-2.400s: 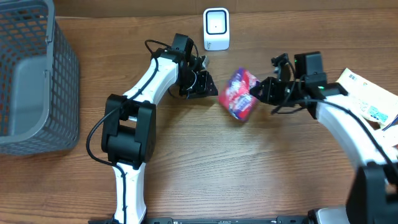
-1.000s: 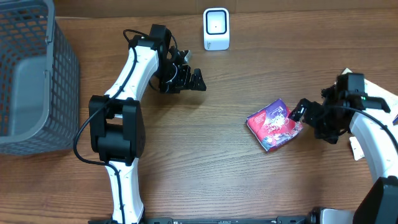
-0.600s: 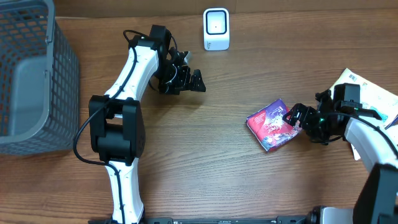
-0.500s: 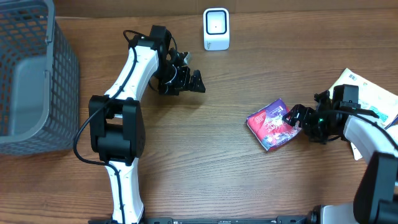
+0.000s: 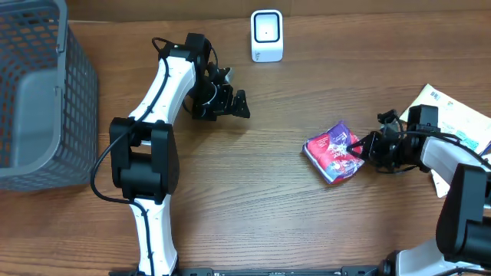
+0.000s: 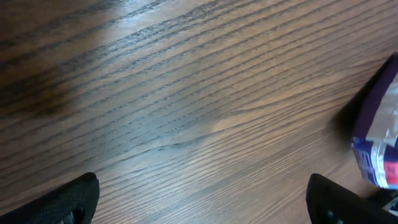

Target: Scan the item barcode

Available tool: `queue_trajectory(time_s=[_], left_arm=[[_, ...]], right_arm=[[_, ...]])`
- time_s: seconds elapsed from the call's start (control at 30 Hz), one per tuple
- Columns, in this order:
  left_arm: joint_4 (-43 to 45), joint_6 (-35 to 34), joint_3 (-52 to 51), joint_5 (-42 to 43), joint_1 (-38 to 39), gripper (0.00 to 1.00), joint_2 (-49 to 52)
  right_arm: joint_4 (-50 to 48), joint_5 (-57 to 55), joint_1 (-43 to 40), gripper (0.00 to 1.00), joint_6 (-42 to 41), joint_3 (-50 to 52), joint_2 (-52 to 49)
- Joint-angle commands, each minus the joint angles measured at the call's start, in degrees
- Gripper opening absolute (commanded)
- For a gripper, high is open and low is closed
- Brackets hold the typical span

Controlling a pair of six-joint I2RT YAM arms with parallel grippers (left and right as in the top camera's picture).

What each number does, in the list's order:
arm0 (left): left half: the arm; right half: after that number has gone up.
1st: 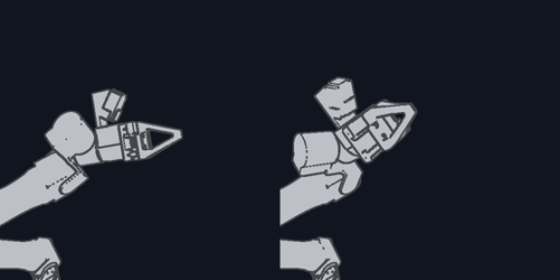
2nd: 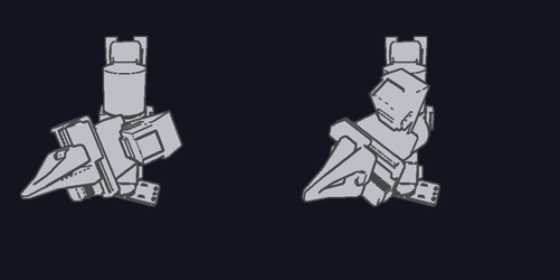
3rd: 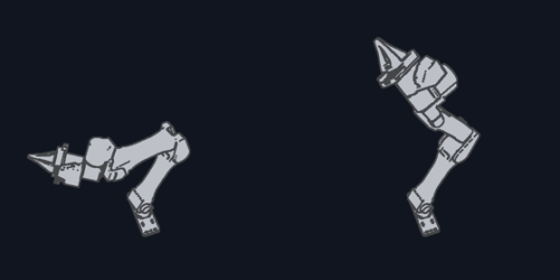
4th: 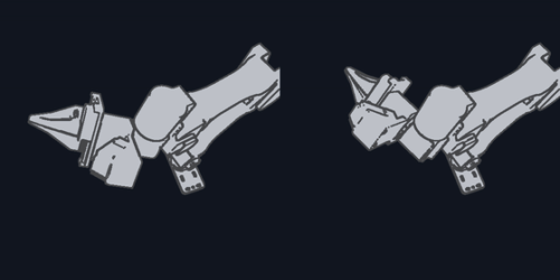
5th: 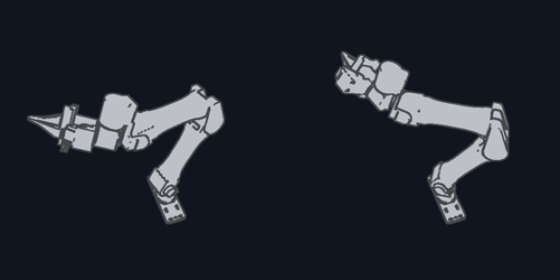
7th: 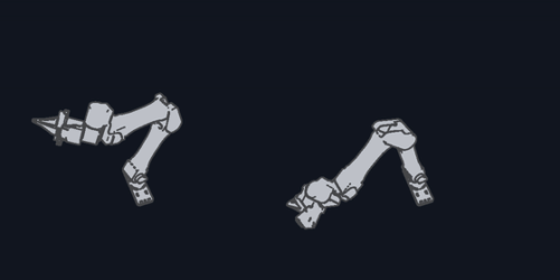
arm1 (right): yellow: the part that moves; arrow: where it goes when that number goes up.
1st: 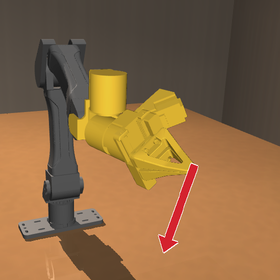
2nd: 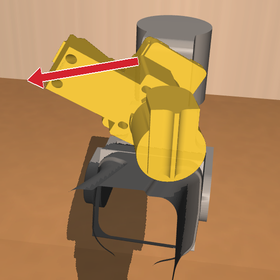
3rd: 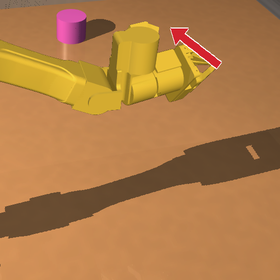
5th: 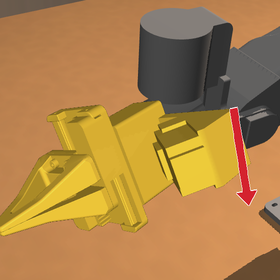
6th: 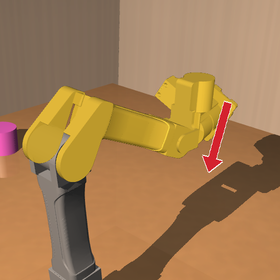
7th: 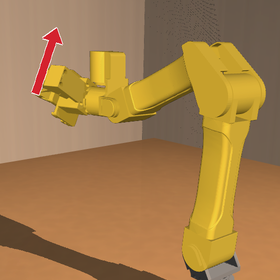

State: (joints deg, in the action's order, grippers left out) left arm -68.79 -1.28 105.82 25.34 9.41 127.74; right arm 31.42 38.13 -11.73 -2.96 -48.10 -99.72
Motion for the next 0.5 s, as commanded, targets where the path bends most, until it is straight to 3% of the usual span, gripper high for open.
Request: queue_trajectory(time_s=[0.0,0.2,0.47], left_arm=[[0.3,0.9,1.2,-0.7,0.0,1.00,0.7],[0.5,0.9,1.2,-1.6,0.0,1.00,0.7],[2.7,0.9,1.2,-2.0,-0.2,1.00,0.7]], right_arm=[[4.5,0.0,0.4,0.04,1.6,-2.4,5.2],[19.8,-16.4,2.6,0.04,1.3,-11.1,16.3],[38.0,-57.3,17.3,0.04,-10.6,-27.9,24.0]])
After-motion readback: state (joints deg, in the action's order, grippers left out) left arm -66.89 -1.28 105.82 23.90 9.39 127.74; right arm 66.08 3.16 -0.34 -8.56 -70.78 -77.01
